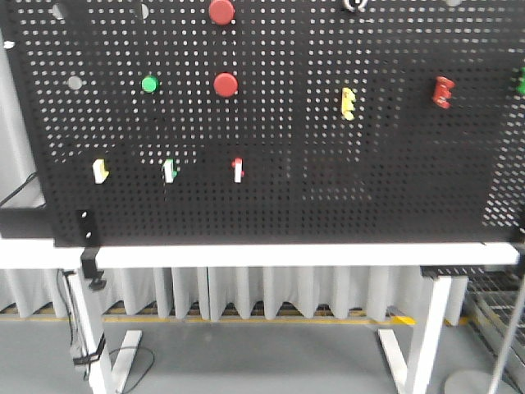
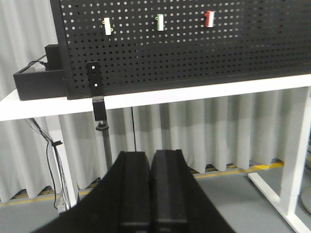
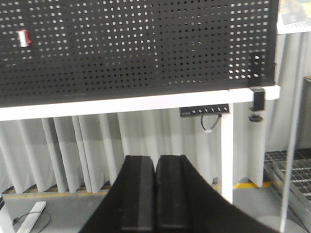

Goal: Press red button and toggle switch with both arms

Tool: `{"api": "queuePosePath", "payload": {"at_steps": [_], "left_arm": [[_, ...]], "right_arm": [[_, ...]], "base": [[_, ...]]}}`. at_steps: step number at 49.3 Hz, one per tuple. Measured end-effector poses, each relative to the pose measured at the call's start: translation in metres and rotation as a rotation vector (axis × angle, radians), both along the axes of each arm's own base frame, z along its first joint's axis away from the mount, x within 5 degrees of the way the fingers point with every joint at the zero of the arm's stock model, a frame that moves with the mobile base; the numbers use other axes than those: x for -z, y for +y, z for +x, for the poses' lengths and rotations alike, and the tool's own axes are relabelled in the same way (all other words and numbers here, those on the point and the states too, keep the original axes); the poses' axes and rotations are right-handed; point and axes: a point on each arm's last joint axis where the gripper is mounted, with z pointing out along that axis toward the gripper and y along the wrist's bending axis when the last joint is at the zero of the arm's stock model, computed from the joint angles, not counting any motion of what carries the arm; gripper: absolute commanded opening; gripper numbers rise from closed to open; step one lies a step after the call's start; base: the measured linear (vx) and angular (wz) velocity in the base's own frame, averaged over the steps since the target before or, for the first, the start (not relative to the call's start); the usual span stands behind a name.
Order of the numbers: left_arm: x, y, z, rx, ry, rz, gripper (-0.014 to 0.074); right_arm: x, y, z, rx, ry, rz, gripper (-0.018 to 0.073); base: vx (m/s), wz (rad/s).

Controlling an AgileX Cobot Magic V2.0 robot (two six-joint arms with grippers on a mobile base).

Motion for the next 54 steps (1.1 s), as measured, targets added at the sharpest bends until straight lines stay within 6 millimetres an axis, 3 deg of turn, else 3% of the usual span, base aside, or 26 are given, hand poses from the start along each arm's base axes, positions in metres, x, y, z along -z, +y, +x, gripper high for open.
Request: {"api": "queuePosePath", "payload": {"at_steps": [36,54], "left_arm": [[0.0,0.0,0.0,0.0,0.0,0.0,0.0001],[0.0,0.0,0.0,0.0,0.0,0.0,0.0001]], "right_arm": [[0.0,0.0,0.0,0.0,0.0,0.0,-0.0003],[0.0,0.0,0.0,0.0,0.0,0.0,-0.0003]], "base": [[0.34,0.02],[0.14,0.02]]}}
